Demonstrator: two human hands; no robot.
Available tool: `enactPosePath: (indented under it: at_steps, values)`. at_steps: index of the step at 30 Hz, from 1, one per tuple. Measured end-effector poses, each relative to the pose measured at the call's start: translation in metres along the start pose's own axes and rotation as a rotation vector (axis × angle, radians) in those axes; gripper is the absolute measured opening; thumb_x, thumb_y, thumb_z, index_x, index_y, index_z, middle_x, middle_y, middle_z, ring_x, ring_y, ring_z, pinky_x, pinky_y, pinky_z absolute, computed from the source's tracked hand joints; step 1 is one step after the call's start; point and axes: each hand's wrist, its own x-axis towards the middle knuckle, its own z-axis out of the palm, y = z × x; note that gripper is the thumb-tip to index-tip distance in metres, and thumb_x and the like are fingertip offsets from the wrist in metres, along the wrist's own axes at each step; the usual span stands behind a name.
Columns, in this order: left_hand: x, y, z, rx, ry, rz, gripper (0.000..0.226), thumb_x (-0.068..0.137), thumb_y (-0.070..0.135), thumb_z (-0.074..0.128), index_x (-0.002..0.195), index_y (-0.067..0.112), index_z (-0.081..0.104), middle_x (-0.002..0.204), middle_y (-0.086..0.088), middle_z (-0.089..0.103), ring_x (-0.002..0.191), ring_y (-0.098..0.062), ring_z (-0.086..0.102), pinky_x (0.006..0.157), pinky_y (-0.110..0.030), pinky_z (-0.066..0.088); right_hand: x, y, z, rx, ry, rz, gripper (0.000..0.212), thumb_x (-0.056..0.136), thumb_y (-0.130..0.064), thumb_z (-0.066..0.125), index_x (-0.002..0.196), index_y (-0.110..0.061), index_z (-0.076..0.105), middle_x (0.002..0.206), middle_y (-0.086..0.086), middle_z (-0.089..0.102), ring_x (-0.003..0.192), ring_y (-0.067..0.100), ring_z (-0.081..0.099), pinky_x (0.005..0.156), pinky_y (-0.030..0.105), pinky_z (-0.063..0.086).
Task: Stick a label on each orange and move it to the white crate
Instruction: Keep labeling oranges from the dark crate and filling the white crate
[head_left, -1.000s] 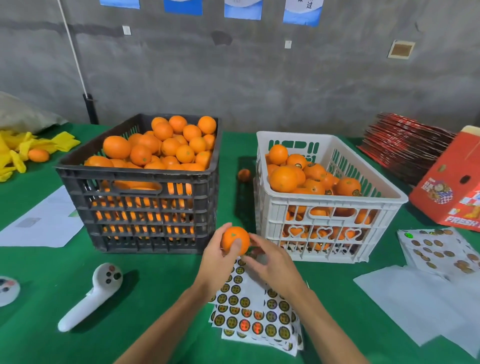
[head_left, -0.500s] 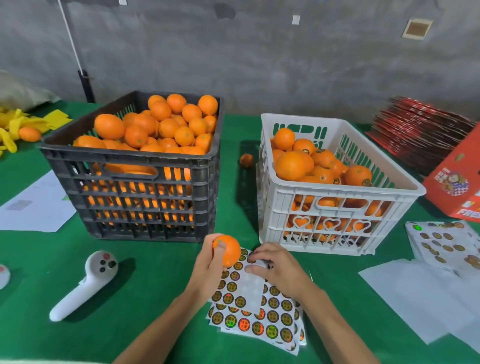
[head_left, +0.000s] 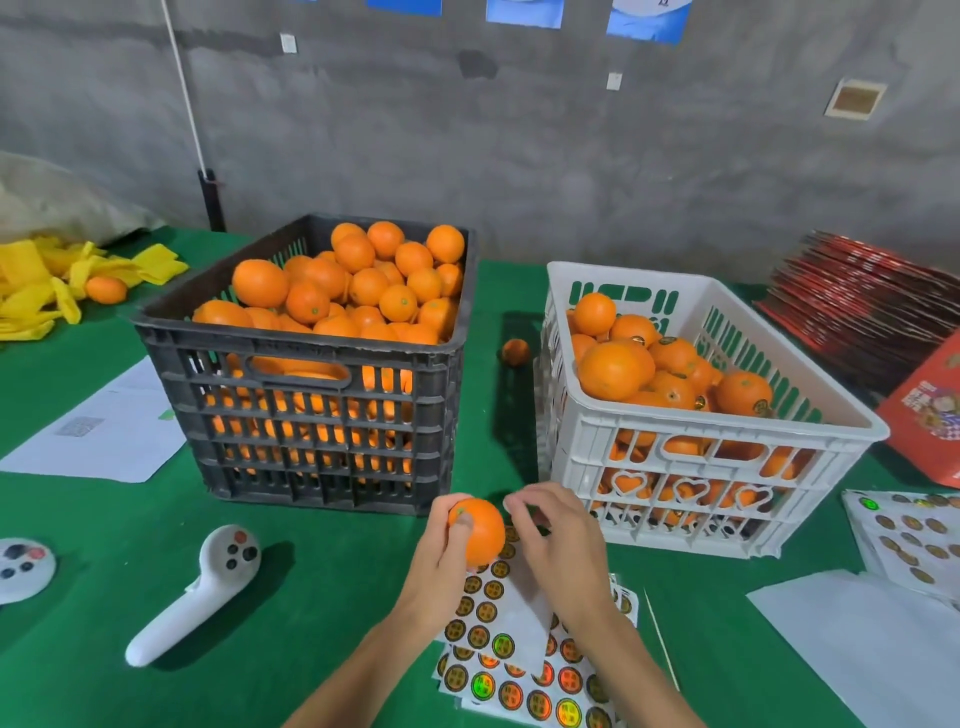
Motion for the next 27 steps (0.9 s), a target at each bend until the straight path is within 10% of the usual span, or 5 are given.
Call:
enactPosePath:
  at_steps: [7, 13, 16, 22, 27]
  values:
    - [0.011, 0.051, -0.019, -0.190, -0.018, 0.099, 0.045, 0.092, 0.064, 0.038, 0.122, 0.036, 0.056, 0.113, -0.008, 0.063, 0.095, -0.014, 0.067, 0.077, -0.025, 0.056, 0.023, -0.046, -0.023, 0.214, -0.015, -0.174, 0.028, 0.103, -0.041, 0.057, 0.114, -0.025, 0.077, 0.117, -0.021, 0.065, 0.113, 0.005, 0.060, 0.097, 0.030, 0.051]
    - [0.024, 0.129, -0.035, -0.220, -0.169, 0.138, 0.049, 0.093, 0.074, 0.047, 0.134, 0.049, 0.055, 0.137, -0.004, 0.058, 0.119, -0.022, 0.067, 0.105, -0.046, 0.054, 0.043, -0.073, -0.057, -0.096, 0.063, -0.405, 0.073, 0.093, -0.052, 0.068, 0.152, -0.016, 0.045, 0.155, -0.004, 0.046, 0.137, 0.002, 0.041, 0.108, 0.016, 0.039]
    - [0.028, 0.168, -0.048, -0.142, -0.229, 0.274, 0.075, 0.085, 0.084, 0.048, 0.147, 0.040, 0.051, 0.142, 0.004, 0.060, 0.127, -0.016, 0.063, 0.106, -0.039, 0.053, 0.064, -0.081, -0.079, -0.026, 0.156, -0.429, 0.077, 0.089, -0.037, 0.080, 0.153, -0.014, 0.044, 0.158, -0.003, 0.044, 0.142, 0.006, 0.044, 0.108, 0.015, 0.041]
    - [0.070, 0.226, -0.106, 0.361, 0.131, 0.651, 0.027, 0.101, 0.049, 0.055, 0.113, 0.030, 0.070, 0.107, 0.021, 0.072, 0.103, 0.002, 0.066, 0.082, -0.010, 0.050, 0.110, -0.073, -0.107, -0.264, 0.298, -0.272, 0.072, 0.095, -0.024, 0.072, 0.157, -0.019, 0.036, 0.164, -0.002, 0.034, 0.108, 0.026, 0.070, 0.071, 0.041, 0.063]
    - [0.142, 0.231, -0.164, 1.187, -0.047, -0.062, 0.033, 0.101, 0.037, 0.058, 0.123, 0.014, 0.067, 0.129, -0.008, 0.066, 0.117, -0.028, 0.061, 0.101, -0.042, 0.050, 0.133, -0.054, -0.114, -0.249, 0.324, -0.143, 0.054, 0.102, -0.018, 0.059, 0.154, -0.018, 0.042, 0.166, -0.003, 0.029, 0.125, 0.025, 0.059, 0.085, 0.042, 0.060]
